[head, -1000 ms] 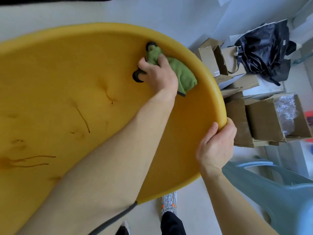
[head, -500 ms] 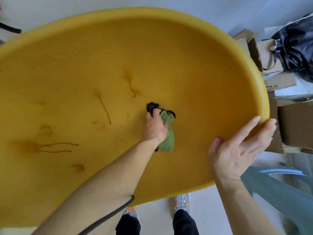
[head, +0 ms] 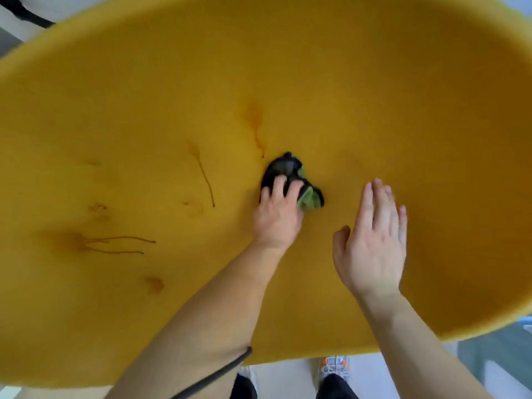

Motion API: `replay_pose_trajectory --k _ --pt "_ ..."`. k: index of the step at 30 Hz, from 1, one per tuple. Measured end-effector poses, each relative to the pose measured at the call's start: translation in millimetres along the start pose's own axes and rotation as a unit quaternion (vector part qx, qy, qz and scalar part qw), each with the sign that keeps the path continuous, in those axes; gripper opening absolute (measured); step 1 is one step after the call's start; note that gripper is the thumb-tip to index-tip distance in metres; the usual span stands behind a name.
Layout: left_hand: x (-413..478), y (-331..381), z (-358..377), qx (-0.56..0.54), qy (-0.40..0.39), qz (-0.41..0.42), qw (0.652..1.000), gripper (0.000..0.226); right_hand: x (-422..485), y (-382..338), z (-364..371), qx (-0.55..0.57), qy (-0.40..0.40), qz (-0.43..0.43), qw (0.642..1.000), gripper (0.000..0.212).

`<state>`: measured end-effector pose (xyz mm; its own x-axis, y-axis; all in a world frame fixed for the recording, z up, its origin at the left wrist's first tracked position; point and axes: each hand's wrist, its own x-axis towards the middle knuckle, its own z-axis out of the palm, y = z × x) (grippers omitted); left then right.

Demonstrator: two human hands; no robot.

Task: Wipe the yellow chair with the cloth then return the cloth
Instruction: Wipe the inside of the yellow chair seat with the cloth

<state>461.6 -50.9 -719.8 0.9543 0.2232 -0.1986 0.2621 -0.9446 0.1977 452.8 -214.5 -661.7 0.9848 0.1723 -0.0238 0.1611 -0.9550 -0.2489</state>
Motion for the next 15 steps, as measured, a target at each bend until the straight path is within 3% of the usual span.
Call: replay_pose_trajectory --k 3,4,6,8,10,12,15 --pt "-24.9 -24.4 -0.8 0.058 -0.116 0.152 0.98 0.053 10.0 -13.8 20.9 0.002 -0.058 -0.003 0.998 0.072" --pt "-20.7 -36.1 -11.0 0.078 -0.106 0.183 0.974 0.053 11.6 -18.2 25.4 -0.001 -0.077 -0.011 0.997 0.073" --pt "6.7 -56.9 -37.6 0.093 0.018 0.145 0.985 0.047 13.8 -25.1 32.4 -0.012 -0.12 -0.029 0.992 0.079" --pt "48.5 -69.8 -70.8 0.064 0.164 0.026 0.984 0.045 14.3 -28.5 40.5 -0.029 -0.152 -0.04 0.987 0.083" --pt "79.9 -74.8 -93.1 0.05 0.227 -0.021 0.972 0.053 11.6 -28.0 52.1 -0.041 -0.168 -0.039 0.984 0.084" --pt "84.2 -76.4 -84.1 0.071 0.212 0.003 0.975 0.057 5.3 -27.3 64.7 -0.053 -0.17 -0.038 0.983 0.084" --pt "33.2 -77.5 -18.7 0.094 0.091 0.1 0.986 0.043 -9.2 -27.2 82.7 -0.061 -0.167 -0.038 0.983 0.083"
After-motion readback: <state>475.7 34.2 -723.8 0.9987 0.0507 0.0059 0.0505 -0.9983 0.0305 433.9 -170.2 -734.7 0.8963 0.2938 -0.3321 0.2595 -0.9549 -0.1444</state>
